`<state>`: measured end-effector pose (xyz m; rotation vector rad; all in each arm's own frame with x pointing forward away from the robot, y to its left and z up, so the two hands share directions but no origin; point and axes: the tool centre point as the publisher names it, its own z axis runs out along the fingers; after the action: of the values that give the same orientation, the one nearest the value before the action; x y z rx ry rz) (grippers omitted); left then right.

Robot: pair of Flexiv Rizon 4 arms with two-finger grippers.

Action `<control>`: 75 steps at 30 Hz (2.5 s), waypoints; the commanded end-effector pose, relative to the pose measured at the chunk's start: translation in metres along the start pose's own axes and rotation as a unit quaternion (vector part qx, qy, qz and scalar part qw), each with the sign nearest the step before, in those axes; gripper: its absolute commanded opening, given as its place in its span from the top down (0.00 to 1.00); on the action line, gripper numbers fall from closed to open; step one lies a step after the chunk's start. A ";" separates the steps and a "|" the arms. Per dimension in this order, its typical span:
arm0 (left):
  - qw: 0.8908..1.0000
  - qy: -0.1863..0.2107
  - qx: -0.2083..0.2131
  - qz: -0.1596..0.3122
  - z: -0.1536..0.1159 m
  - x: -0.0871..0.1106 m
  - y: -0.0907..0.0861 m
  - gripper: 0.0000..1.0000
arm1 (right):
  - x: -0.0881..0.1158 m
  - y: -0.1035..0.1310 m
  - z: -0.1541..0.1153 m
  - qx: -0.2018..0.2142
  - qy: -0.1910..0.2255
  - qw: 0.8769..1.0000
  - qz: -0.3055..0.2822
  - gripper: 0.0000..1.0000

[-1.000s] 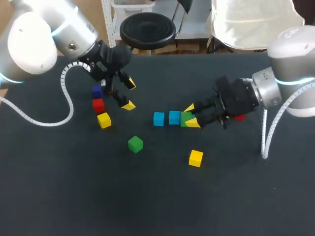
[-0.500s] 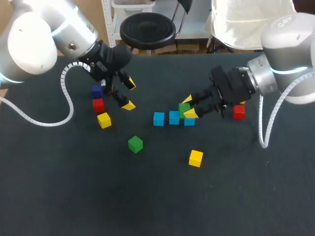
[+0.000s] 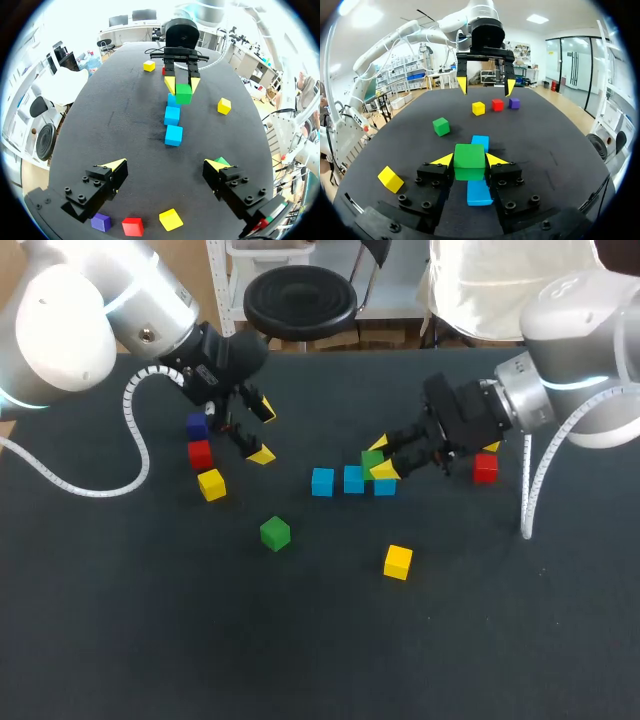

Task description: Place the blue cubes, place green cubes on the blue cubes, place the yellow cubes on the green cubes, then place the red cubes on the yellow cubes, and place purple cube on the red cubes.

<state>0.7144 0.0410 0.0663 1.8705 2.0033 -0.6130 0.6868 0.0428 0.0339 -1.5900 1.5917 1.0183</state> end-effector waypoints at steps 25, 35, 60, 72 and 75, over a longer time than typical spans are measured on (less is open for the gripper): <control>1.000 -0.001 0.000 0.001 0.000 0.001 0.000 0.00 | 0.005 0.002 0.002 -0.007 0.016 1.000 -0.011 1.00; 1.000 -0.001 0.000 0.001 0.000 0.001 0.000 0.00 | 0.009 -0.001 0.003 -0.007 0.014 1.000 -0.007 1.00; 1.000 -0.001 0.000 0.001 0.000 0.001 0.000 0.00 | 0.012 -0.007 0.004 -0.011 0.015 1.000 0.000 1.00; 1.000 -0.001 0.000 0.001 0.000 0.001 0.000 0.00 | 0.013 -0.010 0.005 -0.014 0.015 1.000 0.001 1.00; 1.000 -0.001 0.000 0.001 0.000 0.001 0.000 0.00 | 0.013 -0.010 0.006 -0.015 0.014 1.000 0.001 1.00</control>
<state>0.7144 0.0410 0.0663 1.8705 2.0033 -0.6130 0.6938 0.0415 0.0205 -1.6289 1.6062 1.0238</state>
